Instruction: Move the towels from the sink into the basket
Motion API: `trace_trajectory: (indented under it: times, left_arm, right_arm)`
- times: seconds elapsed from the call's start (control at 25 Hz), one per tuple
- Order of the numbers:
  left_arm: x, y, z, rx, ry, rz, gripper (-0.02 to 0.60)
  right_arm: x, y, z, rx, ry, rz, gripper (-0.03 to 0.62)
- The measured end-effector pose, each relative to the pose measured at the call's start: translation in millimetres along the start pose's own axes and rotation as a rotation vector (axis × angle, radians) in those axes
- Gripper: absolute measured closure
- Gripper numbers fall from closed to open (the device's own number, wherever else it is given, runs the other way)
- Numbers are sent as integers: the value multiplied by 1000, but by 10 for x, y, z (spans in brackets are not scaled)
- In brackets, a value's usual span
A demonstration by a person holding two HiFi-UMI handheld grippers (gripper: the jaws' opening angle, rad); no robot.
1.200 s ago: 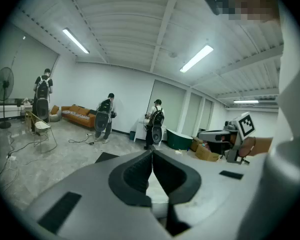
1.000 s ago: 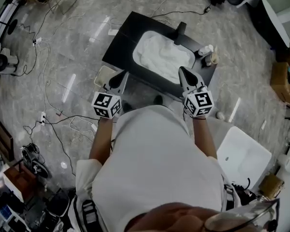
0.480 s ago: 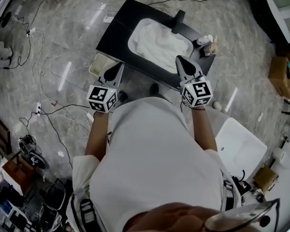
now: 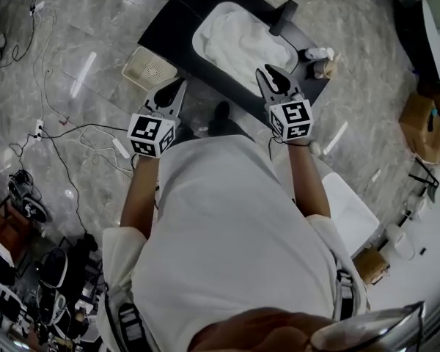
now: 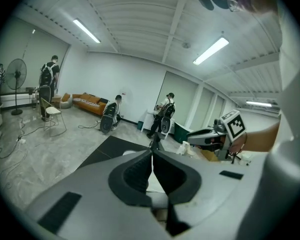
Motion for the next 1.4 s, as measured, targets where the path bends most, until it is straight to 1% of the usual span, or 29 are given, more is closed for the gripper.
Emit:
trace_trajectory:
  times: [0.2,0.32,0.52,0.72,0.88,0.96,1.04,1.16,1.24,1.4]
  left_arm:
    - [61,253,-141,27,-28,77,571]
    - [143,379,-247,41,-35,100,571]
    - [288,621,-407,63,-33,145,571]
    - [482,901,-582,85,-37,191,571]
    - [578,1135,-640,113,-36,197,571]
    - [620,1260,-639,131,-41,202,571]
    - [671,1383,-626,144,-48,212,571]
    - [731,1526,-596,159,-48,233,571]
    - [779,1615,-572,165,-55,237,571]
    - [844,1722,-525,178,-68,254,571]
  right_arm:
    - [-29,159,-577,104,-58,102,432]
    - [-65,260,-968,150,-69,113,395]
    - [-97,493,-1540,251,-93,151,365]
    - [-89,853,-2139,364,-108,179,298]
    - [-8,1092,-2600,450,-108,196,235]
    - [14,1207,-2813,484,-102,210,201]
    - [6,1304,-2993,521,-84,224,183]
    - [-96,1442,-3202,581,-29,247,153]
    - [-186,1536,-3318,629,8,279,116]
    - [-293,1763,-3546,731,14,369,106]
Point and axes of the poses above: the fingertips, and each gripper's own axes: z backward along the fingers, x to its left, y out of its underside, the point moved 5 cm from there along z, backward along the fingers, and after that the axes turned 11 degrees about x, right-handed, at the moved point
